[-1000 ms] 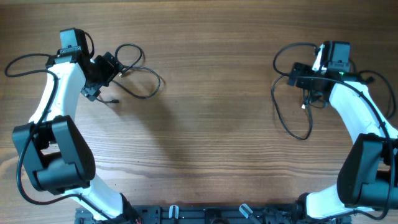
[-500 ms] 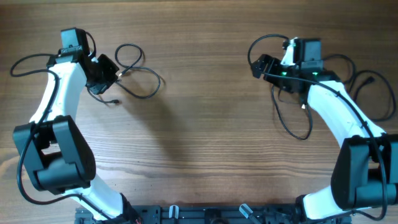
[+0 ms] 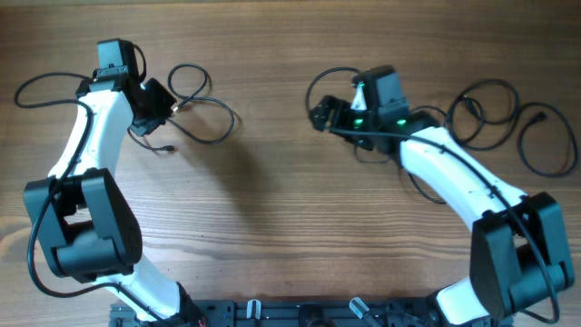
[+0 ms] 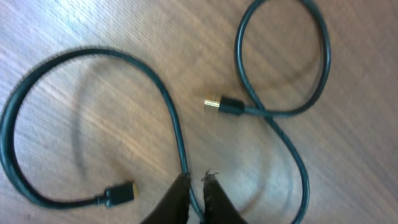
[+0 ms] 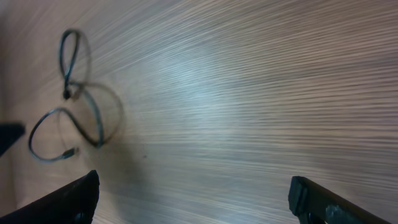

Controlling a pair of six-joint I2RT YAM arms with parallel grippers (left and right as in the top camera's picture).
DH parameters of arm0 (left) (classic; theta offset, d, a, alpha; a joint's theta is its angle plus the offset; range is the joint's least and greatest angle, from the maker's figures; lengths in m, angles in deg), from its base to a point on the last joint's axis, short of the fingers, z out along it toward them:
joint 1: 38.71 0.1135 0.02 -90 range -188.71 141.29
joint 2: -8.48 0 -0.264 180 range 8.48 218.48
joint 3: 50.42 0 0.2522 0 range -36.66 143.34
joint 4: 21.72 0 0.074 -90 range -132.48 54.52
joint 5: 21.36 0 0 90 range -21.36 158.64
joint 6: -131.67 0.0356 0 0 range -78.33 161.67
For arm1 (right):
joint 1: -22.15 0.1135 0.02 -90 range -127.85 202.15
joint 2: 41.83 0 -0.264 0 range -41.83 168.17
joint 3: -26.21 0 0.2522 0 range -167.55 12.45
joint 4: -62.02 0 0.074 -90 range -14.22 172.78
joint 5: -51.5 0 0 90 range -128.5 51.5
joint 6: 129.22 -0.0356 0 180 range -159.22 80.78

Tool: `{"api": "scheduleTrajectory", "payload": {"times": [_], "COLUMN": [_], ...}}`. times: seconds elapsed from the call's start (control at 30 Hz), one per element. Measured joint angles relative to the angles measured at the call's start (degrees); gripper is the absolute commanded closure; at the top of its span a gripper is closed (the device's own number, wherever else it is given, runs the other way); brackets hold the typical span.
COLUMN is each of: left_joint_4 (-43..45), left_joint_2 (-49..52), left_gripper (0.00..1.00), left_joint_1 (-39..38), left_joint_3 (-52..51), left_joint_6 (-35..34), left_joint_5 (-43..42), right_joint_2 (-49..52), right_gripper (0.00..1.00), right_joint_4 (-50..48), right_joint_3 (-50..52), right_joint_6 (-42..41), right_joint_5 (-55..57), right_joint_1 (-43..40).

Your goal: Untangle cables

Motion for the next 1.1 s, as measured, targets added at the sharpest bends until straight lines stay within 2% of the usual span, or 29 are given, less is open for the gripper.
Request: {"api": "scheduleTrajectory", "payload": {"times": [0.17,0.27,0.33,0.37,0.53,0.8,0.87,1.1], "left_joint_4": [3.41,6.32,9.16,11.26,17.73,24.39,26.12,29.38], "left_joint_2": [0.11,1.03,2.23,3.32,6.88,8.02,8.68,12.72], "left_gripper": [0.56,0.32,0.21,0.19,0.18,0.19,0.24,0.24], "left_joint_1": [-1.51,-4.13,-5.97,-7.3,-10.25,-9.62,-9.55,-9.57], "left_joint_3": [-0.74,-0.74,-0.74,-0.76,-0.92,-1.01,-1.01,-1.01], "left_joint_6": [0.68,2.86,4.55,5.16,6.82,7.52,7.67,12.7], "left_joint_5": [0.79,0.83,0.96,1.46,6.75,13.75,14.08,8.83], "right_joint_2": [0.0,0.0,0.0,0.0,0.0,0.0,0.0,0.0], "right_gripper": [0.0,0.0,0.0,0.0,0.0,0.0,0.0,0.0], "right_joint_4": [-0.76,-0.9,-0.94,-0.83,-0.52,-0.59,-0.79,-1.01], "right_joint_3": [0.0,0.0,0.0,0.0,0.02,0.02,0.02,0.02], "right_joint_6": [-0.66,-0.7,-0.85,-0.85,-0.76,-0.61,-0.61,-0.61], "right_joint_5": [6.25,9.16,10.12,10.71,11.61,12.02,12.02,12.02], "right_joint_1": [5.38,6.62,6.86,6.86,6.86,6.86,6.86,6.86]}}
